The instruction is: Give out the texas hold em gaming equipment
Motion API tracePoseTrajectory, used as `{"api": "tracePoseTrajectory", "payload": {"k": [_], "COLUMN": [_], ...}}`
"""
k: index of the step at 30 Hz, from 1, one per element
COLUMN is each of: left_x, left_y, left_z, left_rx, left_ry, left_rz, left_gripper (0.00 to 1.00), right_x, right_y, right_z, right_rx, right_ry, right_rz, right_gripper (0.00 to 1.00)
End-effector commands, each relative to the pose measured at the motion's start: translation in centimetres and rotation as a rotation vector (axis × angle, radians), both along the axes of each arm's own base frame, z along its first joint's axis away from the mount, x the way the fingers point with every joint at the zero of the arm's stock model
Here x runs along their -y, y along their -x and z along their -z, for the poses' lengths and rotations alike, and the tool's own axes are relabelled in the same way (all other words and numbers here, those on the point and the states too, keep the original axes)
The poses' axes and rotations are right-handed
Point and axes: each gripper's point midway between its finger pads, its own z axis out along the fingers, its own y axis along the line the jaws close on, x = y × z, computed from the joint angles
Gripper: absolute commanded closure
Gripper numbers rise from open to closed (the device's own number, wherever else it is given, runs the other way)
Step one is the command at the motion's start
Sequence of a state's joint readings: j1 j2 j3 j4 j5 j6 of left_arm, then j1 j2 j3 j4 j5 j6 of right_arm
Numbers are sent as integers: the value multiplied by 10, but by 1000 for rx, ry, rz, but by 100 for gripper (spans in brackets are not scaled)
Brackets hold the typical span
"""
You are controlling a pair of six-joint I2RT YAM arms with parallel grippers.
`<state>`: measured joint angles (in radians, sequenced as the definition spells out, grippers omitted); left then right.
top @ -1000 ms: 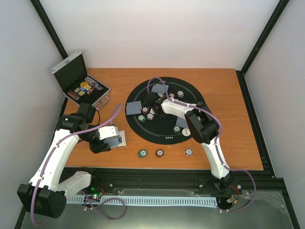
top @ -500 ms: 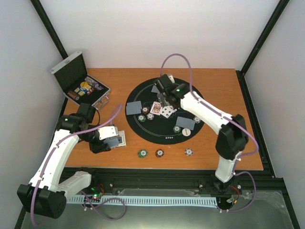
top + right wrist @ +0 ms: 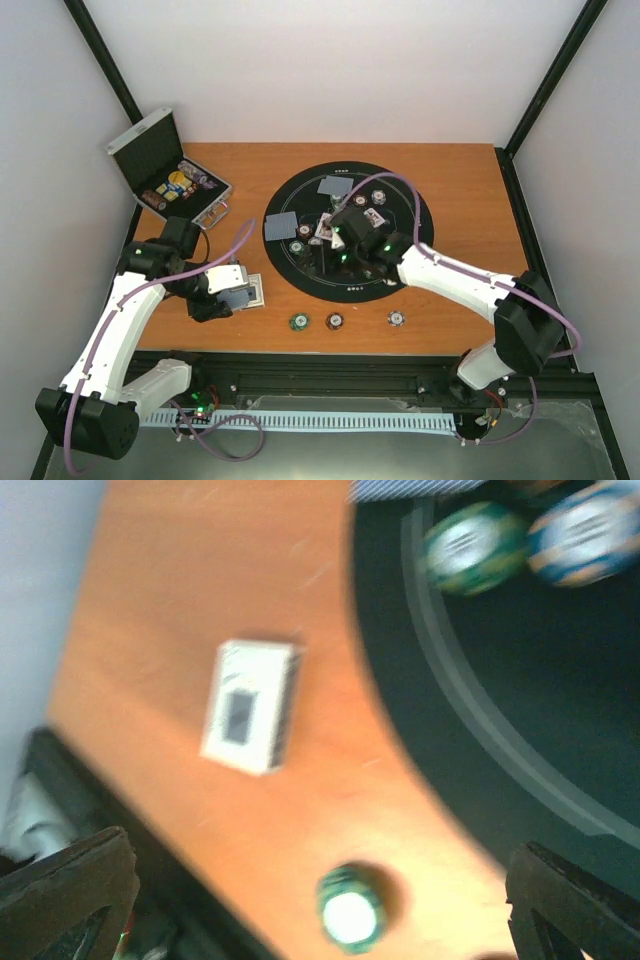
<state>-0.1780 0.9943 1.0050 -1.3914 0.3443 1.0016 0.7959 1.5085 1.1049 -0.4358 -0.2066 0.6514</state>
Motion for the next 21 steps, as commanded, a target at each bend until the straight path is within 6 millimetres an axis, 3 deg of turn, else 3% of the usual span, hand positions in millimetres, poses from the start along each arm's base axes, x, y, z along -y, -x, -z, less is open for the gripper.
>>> {"api": "tracePoseTrajectory", "payload": {"k": [1, 5, 10, 15, 21], "left_x": [3, 4, 4, 5, 6], "left_y": [2, 2, 2, 1, 1], "left_z": [-9, -9, -9, -10, -11], "left_rx": [8, 4, 0, 1, 1], "left_ry": [27, 30, 31, 37, 40], "left_rz": [-5, -6, -7, -6, -7], "left_gripper": [99, 99, 99, 99, 99], "right_x": [-64, -101, -129, -142, -157], "right_y": [49, 82, 110, 124, 127], "right_z": [-36, -37, -43, -42, -43], "right_rx": [-87, -161, -204, -234, -256], "right_ry": [-300, -438, -546, -570, -596], "right_rz": [-139, -241, -342, -380, -400], "right_gripper": [0, 1, 6, 10, 12]}}
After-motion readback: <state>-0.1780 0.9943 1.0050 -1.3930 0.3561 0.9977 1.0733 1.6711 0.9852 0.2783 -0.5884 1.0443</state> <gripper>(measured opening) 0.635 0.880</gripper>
